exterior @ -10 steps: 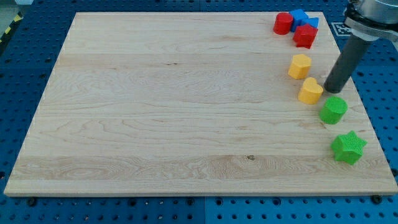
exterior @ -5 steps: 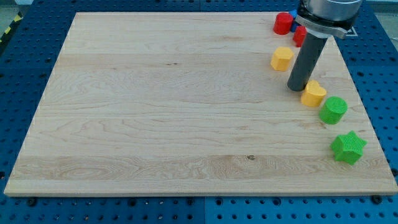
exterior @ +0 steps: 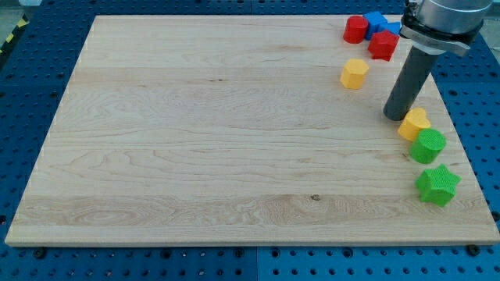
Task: Push the yellow heart and green circle towards the green star
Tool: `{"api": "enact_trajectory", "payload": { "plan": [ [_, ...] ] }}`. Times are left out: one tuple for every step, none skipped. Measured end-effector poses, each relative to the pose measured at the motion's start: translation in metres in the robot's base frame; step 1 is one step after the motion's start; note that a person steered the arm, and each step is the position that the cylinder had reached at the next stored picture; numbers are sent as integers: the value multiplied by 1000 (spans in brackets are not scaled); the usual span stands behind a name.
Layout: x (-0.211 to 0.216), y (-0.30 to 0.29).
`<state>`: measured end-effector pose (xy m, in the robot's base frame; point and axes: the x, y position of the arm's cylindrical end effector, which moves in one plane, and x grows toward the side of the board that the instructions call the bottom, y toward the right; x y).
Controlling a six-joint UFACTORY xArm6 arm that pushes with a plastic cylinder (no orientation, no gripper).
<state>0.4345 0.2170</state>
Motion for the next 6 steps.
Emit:
{"api": "enact_trajectory", "payload": {
  "plan": [
    [-19,3],
    [-22,17],
    [-7,27],
    [-2,40],
    [-2,45],
    [-2,45]
  ]
}}
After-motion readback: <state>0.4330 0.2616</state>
